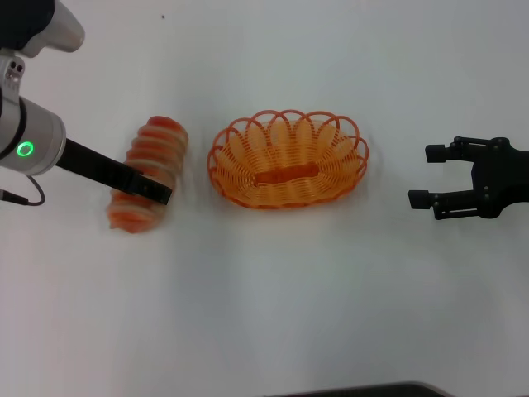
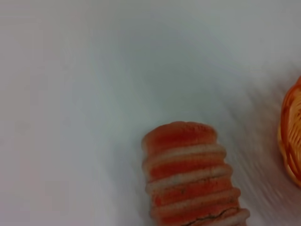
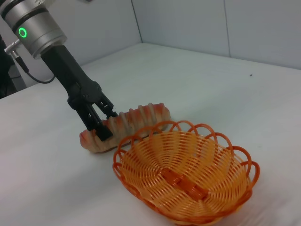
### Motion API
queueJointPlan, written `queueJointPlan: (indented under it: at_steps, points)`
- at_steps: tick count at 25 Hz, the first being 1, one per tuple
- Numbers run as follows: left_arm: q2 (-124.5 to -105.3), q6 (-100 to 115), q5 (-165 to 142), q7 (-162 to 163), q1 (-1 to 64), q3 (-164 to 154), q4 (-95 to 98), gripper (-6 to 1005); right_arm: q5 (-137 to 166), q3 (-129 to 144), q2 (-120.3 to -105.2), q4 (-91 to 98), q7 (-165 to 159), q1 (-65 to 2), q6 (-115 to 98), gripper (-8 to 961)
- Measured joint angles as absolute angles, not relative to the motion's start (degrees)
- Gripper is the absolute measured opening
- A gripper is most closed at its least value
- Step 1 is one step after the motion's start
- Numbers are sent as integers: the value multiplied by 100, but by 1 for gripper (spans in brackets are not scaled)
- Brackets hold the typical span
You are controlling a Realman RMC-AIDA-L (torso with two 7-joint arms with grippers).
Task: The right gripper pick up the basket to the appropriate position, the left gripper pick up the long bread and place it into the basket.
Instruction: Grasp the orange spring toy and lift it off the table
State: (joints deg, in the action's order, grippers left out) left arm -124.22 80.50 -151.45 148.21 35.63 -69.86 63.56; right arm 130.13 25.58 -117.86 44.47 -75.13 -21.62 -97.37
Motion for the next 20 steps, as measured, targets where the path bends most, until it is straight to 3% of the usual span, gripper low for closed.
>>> queueJointPlan:
  at_steps: [6,12,20]
  points:
    - [-12407,8054,-15152,14832,3563,-6987,6353,932,13017,2558,-11784,4426,-7515,-2162,-9738,925]
    - [-12401,8116,-15160,14836,3581,-6987,6369,749,13017,2557,-11770,4417,-7545,-2162,-9738,925]
    - [-12395,8172,-15162,14836,3585,-6947,6416,621,13017,2583,-11768,4432,-7550,-2171,-9739,925]
